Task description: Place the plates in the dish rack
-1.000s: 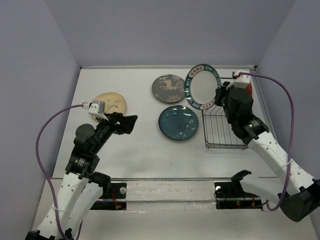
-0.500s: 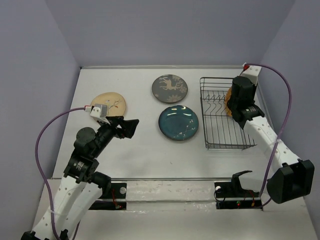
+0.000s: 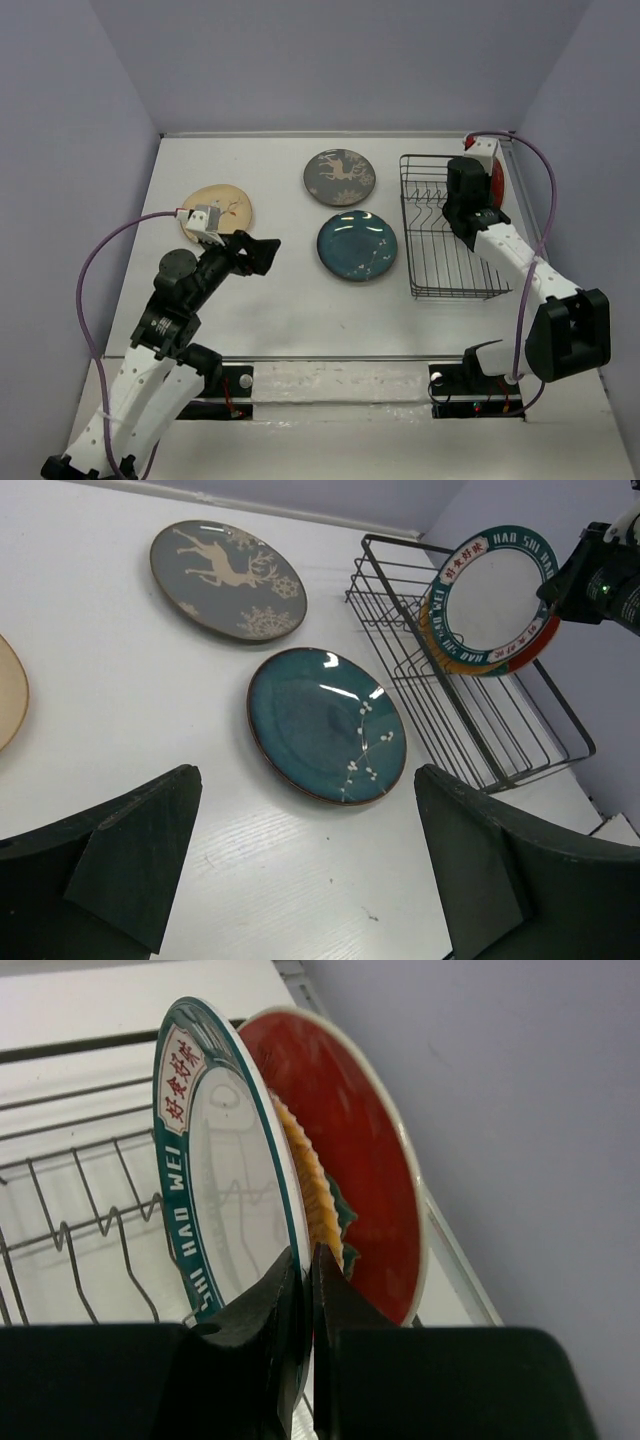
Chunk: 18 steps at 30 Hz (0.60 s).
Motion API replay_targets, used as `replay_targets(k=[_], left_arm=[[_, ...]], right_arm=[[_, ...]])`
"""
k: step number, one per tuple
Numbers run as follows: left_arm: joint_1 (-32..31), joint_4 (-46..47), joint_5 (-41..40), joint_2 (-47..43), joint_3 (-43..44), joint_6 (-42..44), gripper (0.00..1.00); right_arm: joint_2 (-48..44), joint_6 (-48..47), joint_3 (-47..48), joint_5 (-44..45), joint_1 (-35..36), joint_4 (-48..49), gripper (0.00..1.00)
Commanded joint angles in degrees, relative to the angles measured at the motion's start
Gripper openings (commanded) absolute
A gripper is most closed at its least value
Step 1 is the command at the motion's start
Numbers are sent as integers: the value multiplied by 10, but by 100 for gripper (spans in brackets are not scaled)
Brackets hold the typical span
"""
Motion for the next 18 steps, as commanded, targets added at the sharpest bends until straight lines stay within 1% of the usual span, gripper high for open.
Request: replay_targets(k=[1, 2, 3, 4, 5, 6, 7, 10, 12, 13, 14, 15, 16, 17, 18], left_arm=[[-4, 18, 44, 50, 12, -19, 99], [-4, 22, 57, 59, 11, -25, 99], [-4, 26, 64, 75, 10, -32, 99], [-4, 31, 68, 83, 7, -39, 99], [-3, 36, 72, 89, 5, -48, 99], [-4, 55, 74, 101, -5, -70, 99], [-6, 63, 74, 110, -11, -79, 99], [-11, 76, 57, 152, -17, -97, 99], [-20, 95, 32, 183, -21, -108, 99], [-27, 104, 20, 195, -22, -119, 99], [-46, 123, -7, 224, -25, -126, 99], [-58, 134, -23, 242, -25, -130, 99], [-85, 153, -36, 262, -22, -134, 99], [-99, 160, -71, 305, -18, -134, 99], [-111, 171, -71, 306, -15, -135, 99]], right_arm=[[-15, 80, -13, -34, -3, 13, 14], [-17, 84, -18, -39, -3, 13, 22], [-18, 90, -24, -51, -3, 11, 42], [-20, 95, -26, -56, -3, 9, 52], [-24, 109, -27, -62, -3, 6, 61], [-33, 117, -29, -69, -3, -2, 66], [-39, 128, -31, -87, -3, -7, 75], [-71, 148, -31, -128, -3, -27, 81], [-105, 173, -30, -167, -3, -47, 81], [-119, 180, -34, -219, -3, -49, 83], [-145, 196, -42, -270, -3, -47, 84], [-145, 202, -45, -270, -3, -47, 84], [-165, 213, -48, -315, -3, -46, 86], [-176, 217, -58, -336, -3, -47, 86], [-185, 221, -63, -354, -3, -46, 86]])
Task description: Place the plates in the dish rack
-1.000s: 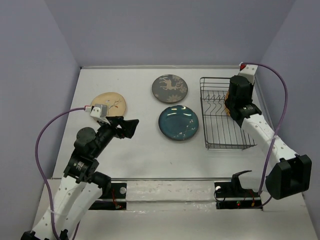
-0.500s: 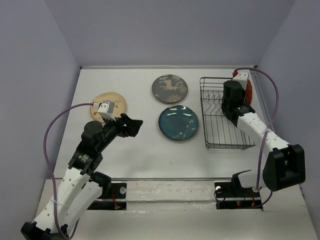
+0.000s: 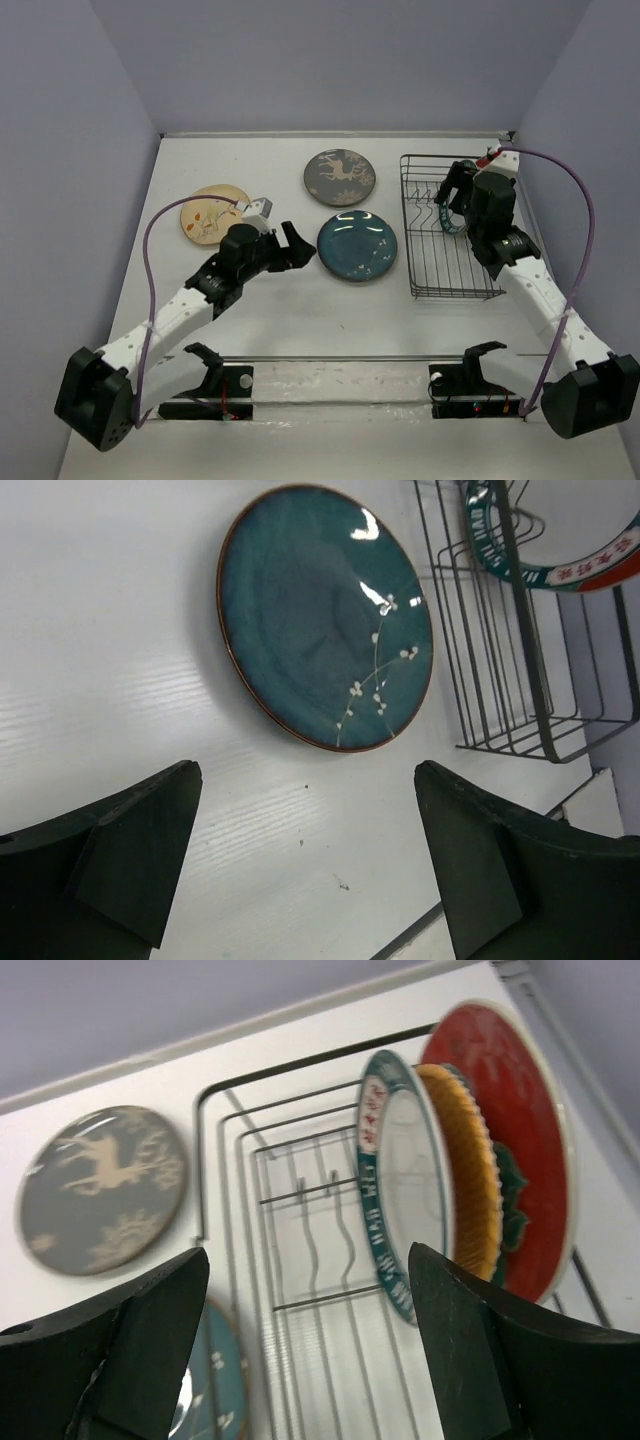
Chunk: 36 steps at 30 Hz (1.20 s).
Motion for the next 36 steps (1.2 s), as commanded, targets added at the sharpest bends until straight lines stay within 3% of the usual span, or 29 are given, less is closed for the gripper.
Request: replay_targets(k=[1, 8, 14, 19, 22, 23, 25, 28, 32, 36], left_arm=[[-55, 101, -100, 92, 3, -24, 97], [-66, 169, -132, 255, 50, -16, 91], [-67, 227, -128, 363, 89, -3, 86], [-66, 285, -94, 442, 110, -20, 81], [-65, 308, -94, 472, 115, -25, 60], [-64, 320, -97, 476, 109, -30, 42], [-62, 333, -99, 477, 99, -37, 33], [-56, 351, -111, 461, 73, -47, 6], [-48, 358, -125, 402, 23, -50, 6], [-43, 347, -123, 270, -49, -54, 6]], right_arm=[[-64, 50, -28, -156, -2, 5, 86], [-165, 84, -100, -255, -2, 22, 82], [-163, 114, -143, -346, -2, 56, 79], [-153, 124, -160, -379, -2, 71, 71], [-153, 129, -168, -388, -2, 78, 70], [-153, 130, -172, -390, -2, 78, 70], [-153, 133, -175, -396, -2, 79, 70], [-148, 135, -178, -416, -2, 82, 70], [-135, 130, -172, -446, 3, 83, 75], [-88, 122, -157, -505, 3, 86, 85]])
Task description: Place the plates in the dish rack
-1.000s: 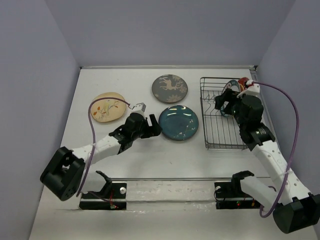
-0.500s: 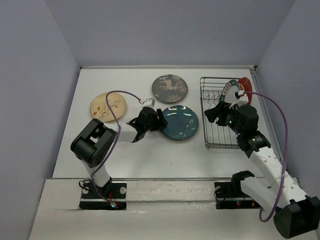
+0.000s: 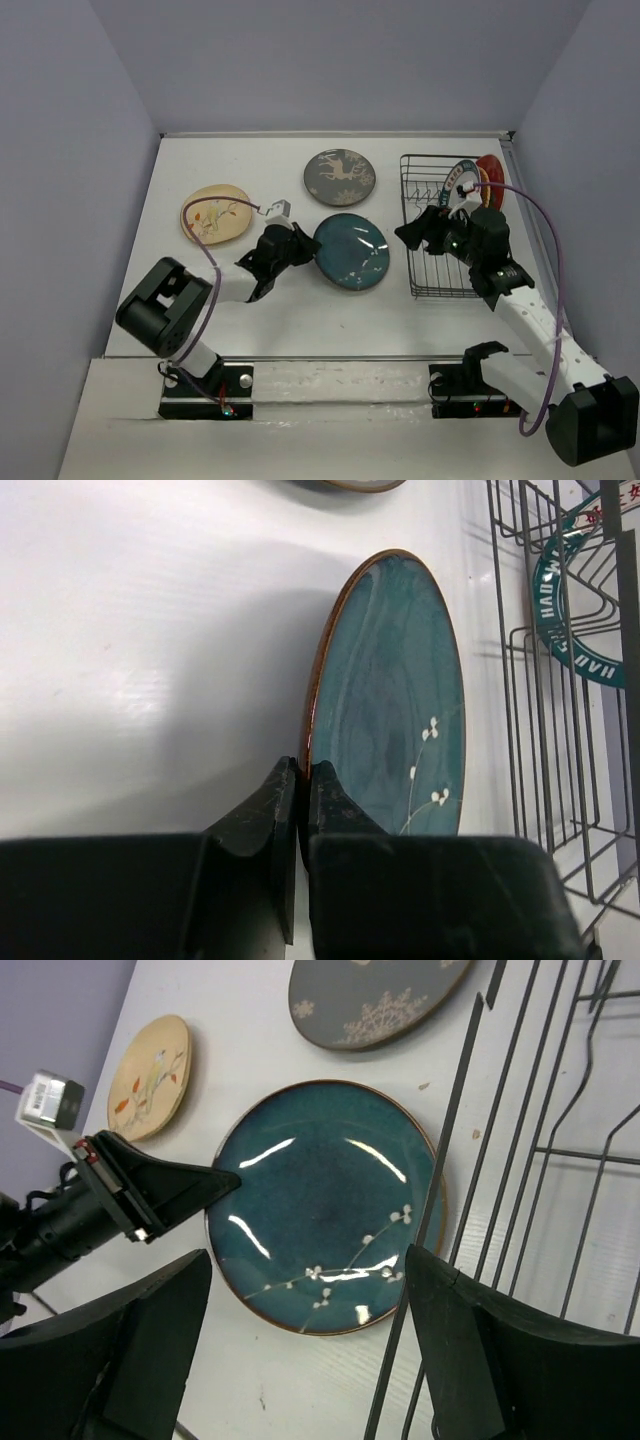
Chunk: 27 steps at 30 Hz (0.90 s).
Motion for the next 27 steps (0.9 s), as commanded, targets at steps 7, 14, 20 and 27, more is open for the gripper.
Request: replay_targets(k=[7, 14, 20, 27], left_arm=[[34, -107, 3, -331, -105, 20, 6], [118, -186, 115, -487, -123, -7, 5], [137, -216, 164, -552, -112, -16, 5], [142, -196, 219, -568, -92, -39, 5]], right_arm=[[96, -20, 43, -93, 61, 32, 91], [185, -16, 45, -98, 103, 98, 92], [232, 7, 44, -164, 128, 157, 93], [276, 28, 57, -189, 147, 191, 94]])
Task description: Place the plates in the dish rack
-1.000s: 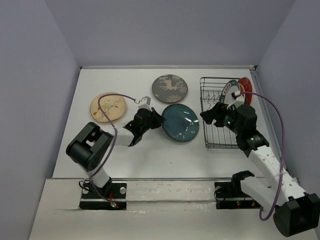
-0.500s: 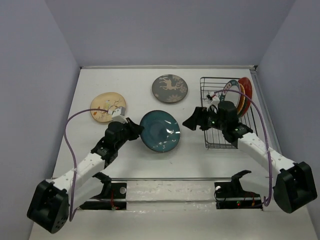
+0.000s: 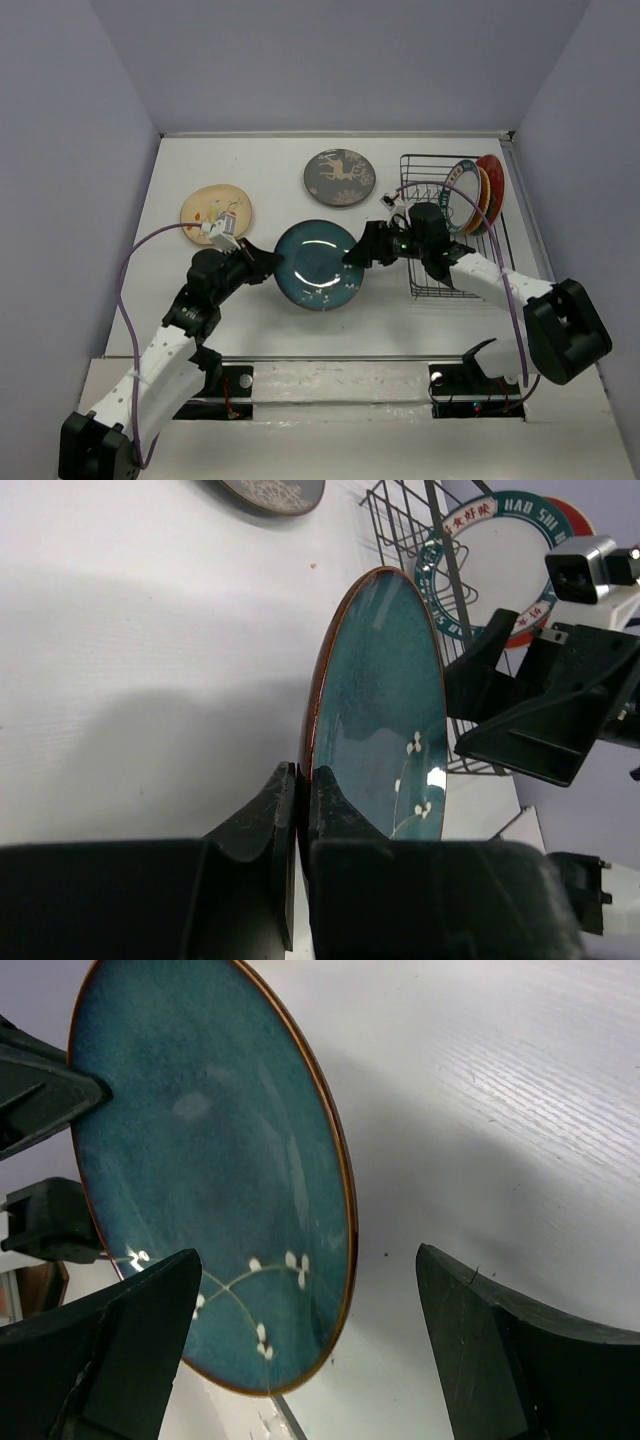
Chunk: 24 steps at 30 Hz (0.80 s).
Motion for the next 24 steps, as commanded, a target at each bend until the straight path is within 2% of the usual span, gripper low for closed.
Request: replay_targets(k=[1, 3, 4, 6, 7, 9, 10, 11, 12, 13, 14, 16, 17, 19, 20, 24], left_arm=[[5, 109, 68, -33, 50, -52, 5], [5, 109, 73, -36, 58, -53, 5], [5, 109, 77, -34, 60, -52, 5], [5, 109, 87, -28, 66, -52, 6], [6, 110, 89, -26, 67, -53, 9], [6, 112, 92, -27, 73, -47, 26], [6, 112, 94, -28, 75, -44, 32], [6, 111, 95, -29, 78, -40, 40], [6, 104, 95, -31, 85, -34, 58], [8, 95, 91, -32, 92, -17, 65], [8, 64, 83, -32, 110, -2, 77], [8, 22, 54, -32, 131, 29, 87], [9, -17, 43, -33, 141, 60, 93], [9, -50, 23, -32, 167, 88, 99], [10, -76, 22, -29, 174, 114, 99], [10, -142, 18, -19, 200, 170, 99]], right_arm=[[15, 15, 27, -18, 10, 54, 94], [18, 23, 22, -29, 10, 72, 92], [17, 28, 15, -39, 10, 83, 79], [14, 50, 8, -71, 10, 129, 65], [14, 57, 5, -82, 10, 143, 36], [10, 71, 4, -104, 10, 164, 13], [6, 76, 4, -107, 10, 168, 7], [0, 79, 4, -107, 10, 172, 7], [-8, 85, 7, -102, 10, 175, 7], [-31, 86, 10, -94, 10, 172, 7], [-47, 79, 21, -62, 10, 155, 7], [-99, 58, 43, -18, 10, 114, 7], [-115, 45, 57, 40, 10, 59, 7], [-152, 1, 107, 108, 3, 1, 7], [-161, -29, 123, 181, -4, -49, 7], [-185, -101, 193, 350, -26, -146, 7]])
